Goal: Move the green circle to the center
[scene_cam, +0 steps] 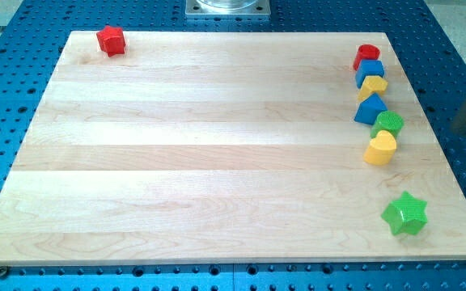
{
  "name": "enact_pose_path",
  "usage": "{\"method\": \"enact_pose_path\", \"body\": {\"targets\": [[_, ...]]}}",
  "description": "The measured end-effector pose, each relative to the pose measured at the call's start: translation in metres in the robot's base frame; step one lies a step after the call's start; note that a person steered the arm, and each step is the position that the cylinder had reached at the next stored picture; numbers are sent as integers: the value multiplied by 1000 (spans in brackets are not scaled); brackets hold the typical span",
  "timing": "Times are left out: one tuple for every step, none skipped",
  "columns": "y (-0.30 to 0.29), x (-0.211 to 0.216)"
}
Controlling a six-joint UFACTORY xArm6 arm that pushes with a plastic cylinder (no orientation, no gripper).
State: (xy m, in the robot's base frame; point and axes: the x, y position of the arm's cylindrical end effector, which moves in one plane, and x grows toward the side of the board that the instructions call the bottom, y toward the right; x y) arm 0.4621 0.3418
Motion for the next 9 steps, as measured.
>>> {"method": "enact_pose_path", "body": {"targets": [[-35,14],[-33,-19],[-93,-25],[-190,-27],[-235,-37],[-241,-25],[-244,-10],[-300,-15],[-321,-21]]}}
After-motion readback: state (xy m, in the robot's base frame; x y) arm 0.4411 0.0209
